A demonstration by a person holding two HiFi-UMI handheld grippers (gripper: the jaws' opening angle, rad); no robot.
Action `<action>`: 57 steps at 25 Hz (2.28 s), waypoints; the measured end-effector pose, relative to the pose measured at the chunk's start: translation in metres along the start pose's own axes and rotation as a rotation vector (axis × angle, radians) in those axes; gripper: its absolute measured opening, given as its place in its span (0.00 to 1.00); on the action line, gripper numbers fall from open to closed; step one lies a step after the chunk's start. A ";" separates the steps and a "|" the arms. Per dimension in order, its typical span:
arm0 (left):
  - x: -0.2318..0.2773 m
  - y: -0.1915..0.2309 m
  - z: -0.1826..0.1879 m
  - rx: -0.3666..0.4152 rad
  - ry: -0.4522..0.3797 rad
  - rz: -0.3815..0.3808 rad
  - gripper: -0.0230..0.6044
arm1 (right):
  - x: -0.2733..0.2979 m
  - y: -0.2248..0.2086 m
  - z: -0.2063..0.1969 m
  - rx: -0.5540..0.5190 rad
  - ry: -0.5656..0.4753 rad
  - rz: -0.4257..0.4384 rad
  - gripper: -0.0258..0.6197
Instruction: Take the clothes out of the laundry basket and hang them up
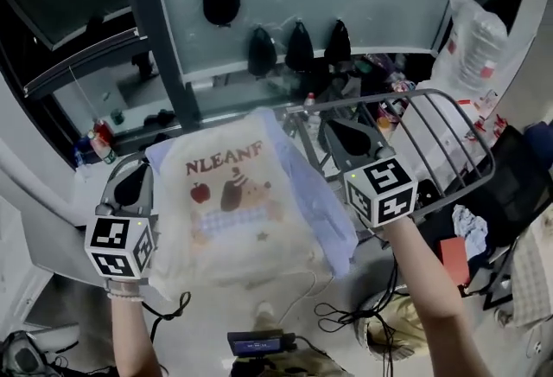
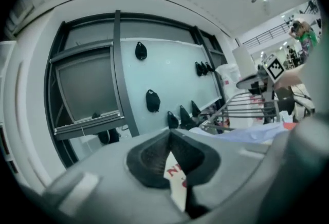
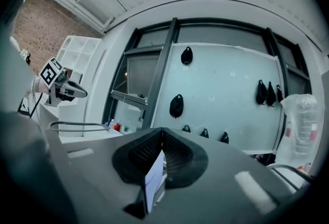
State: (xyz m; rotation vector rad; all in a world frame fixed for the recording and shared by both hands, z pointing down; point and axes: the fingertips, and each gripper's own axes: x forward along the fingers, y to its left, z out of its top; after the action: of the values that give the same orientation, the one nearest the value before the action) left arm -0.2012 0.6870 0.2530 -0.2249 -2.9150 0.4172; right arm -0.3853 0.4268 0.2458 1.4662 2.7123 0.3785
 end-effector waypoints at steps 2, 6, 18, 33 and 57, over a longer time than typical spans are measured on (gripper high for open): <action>-0.018 -0.029 0.012 -0.005 -0.029 -0.025 0.02 | -0.039 0.001 0.002 -0.007 -0.011 -0.019 0.04; -0.045 -0.092 0.039 -0.002 -0.096 -0.103 0.02 | -0.119 -0.001 -0.006 -0.014 -0.013 -0.055 0.04; -0.080 -0.343 0.090 0.051 -0.246 -0.530 0.02 | -0.373 -0.042 -0.066 -0.043 0.071 -0.367 0.04; -0.145 -0.631 0.131 0.146 -0.332 -1.107 0.03 | -0.684 -0.067 -0.148 0.083 0.255 -0.904 0.04; -0.182 -0.937 0.054 0.356 -0.233 -1.792 0.03 | -0.868 -0.015 -0.335 0.458 0.521 -1.430 0.04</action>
State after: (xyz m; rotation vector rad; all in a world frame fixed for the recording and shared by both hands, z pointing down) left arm -0.1503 -0.2487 0.4443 2.2269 -1.9199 0.5123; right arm 0.0340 -0.3656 0.4939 -0.9293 3.4428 0.0186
